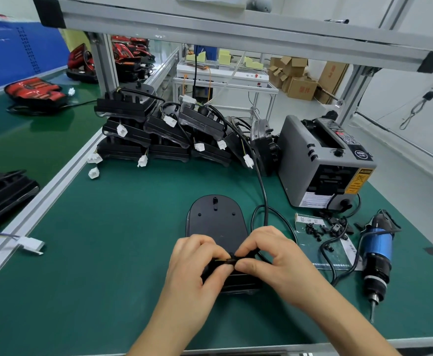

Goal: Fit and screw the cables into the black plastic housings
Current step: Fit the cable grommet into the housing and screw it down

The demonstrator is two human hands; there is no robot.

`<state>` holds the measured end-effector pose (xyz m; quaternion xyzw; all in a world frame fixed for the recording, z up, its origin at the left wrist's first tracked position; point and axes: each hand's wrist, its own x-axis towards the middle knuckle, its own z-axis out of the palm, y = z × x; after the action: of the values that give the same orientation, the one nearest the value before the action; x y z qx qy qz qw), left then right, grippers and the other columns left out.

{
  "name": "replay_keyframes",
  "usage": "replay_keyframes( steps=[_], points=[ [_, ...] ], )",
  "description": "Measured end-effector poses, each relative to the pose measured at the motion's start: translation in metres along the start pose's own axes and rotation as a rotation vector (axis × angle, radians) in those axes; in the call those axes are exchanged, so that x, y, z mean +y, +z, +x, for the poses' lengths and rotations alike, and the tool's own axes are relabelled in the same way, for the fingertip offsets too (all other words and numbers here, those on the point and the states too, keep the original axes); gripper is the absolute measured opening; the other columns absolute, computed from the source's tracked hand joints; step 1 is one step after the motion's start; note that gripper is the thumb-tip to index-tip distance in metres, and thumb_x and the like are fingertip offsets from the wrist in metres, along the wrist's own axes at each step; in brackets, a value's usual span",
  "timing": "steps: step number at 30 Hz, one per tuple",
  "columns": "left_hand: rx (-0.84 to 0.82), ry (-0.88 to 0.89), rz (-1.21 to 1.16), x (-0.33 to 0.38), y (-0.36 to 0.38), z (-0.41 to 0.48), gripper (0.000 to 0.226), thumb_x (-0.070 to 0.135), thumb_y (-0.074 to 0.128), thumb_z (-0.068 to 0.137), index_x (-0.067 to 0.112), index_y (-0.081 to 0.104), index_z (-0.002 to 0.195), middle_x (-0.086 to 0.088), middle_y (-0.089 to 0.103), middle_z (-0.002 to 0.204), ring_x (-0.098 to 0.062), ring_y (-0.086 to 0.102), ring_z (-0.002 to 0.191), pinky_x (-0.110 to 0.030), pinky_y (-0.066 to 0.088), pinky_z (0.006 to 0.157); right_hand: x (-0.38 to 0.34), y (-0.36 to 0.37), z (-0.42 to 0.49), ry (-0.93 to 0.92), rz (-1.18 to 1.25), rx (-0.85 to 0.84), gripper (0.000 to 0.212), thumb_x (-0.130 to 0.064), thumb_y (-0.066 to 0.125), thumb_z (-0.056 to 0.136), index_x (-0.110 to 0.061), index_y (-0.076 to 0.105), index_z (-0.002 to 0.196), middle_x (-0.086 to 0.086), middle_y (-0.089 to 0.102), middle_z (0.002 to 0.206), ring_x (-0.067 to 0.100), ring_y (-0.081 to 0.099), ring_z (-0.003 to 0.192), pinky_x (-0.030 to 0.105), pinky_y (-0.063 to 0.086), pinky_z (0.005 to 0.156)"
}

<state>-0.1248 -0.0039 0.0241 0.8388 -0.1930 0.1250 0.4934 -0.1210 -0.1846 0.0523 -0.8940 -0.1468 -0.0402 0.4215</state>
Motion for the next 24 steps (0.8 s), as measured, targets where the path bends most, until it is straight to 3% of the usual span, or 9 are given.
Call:
replay_keyframes(
  steps=[3,6,11,14,18,24],
  points=[
    [-0.057,-0.024,-0.017,0.001,-0.007,0.003,0.005,0.032,0.064,0.079,0.034,0.06,0.083,0.021,0.053,0.096,-0.006,0.045,0.105,-0.007,0.032,0.081,0.001,0.004,0.0,-0.112,-0.053,0.093,0.009,-0.024,0.076,0.075,-0.023,0.067,0.074,-0.012,0.061,0.08,0.008,0.055,0.092,0.026,0.044,0.083],
    [-0.111,-0.037,0.029,0.002,-0.015,0.007,0.008,0.04,0.059,0.086,0.034,0.059,0.092,0.028,0.052,0.1,0.002,0.04,0.112,-0.005,0.03,0.085,0.004,0.011,-0.001,-0.337,-0.224,0.25,0.02,-0.032,0.07,0.08,-0.013,0.066,0.075,-0.01,0.061,0.078,0.013,0.056,0.088,0.031,0.048,0.076],
    [-0.229,0.005,0.156,0.009,-0.02,0.014,0.02,0.044,0.051,0.09,0.038,0.065,0.102,0.024,0.051,0.096,0.005,0.036,0.108,-0.007,0.03,0.087,0.017,0.021,-0.002,-0.557,-0.37,0.416,0.018,-0.021,0.071,0.085,-0.005,0.067,0.076,-0.002,0.064,0.081,0.022,0.057,0.086,0.04,0.048,0.071],
    [-0.249,-0.114,0.032,0.014,-0.02,0.017,0.009,0.036,0.059,0.088,0.043,0.065,0.088,0.021,0.052,0.094,0.007,0.034,0.108,-0.003,0.027,0.083,0.018,0.022,-0.001,-0.583,-0.364,0.427,0.015,-0.019,0.071,0.084,-0.007,0.066,0.078,-0.001,0.065,0.083,0.023,0.056,0.086,0.039,0.048,0.071],
    [-0.143,-0.275,-0.123,0.017,-0.013,0.018,0.013,0.021,0.069,0.081,0.032,0.07,0.075,0.018,0.058,0.092,0.012,0.036,0.106,0.003,0.025,0.078,0.016,0.021,-0.001,-0.525,-0.333,0.406,0.023,-0.025,0.067,0.086,-0.005,0.071,0.077,-0.002,0.067,0.084,0.022,0.057,0.086,0.036,0.05,0.075],
    [-0.078,-0.287,-0.135,0.015,-0.004,0.012,0.014,0.016,0.073,0.078,0.028,0.071,0.072,0.023,0.059,0.1,0.018,0.028,0.113,0.005,0.023,0.08,0.013,0.022,-0.006,-0.461,-0.287,0.405,0.021,-0.025,0.066,0.085,-0.006,0.072,0.078,-0.004,0.068,0.082,0.022,0.058,0.084,0.038,0.051,0.072]
  ],
)
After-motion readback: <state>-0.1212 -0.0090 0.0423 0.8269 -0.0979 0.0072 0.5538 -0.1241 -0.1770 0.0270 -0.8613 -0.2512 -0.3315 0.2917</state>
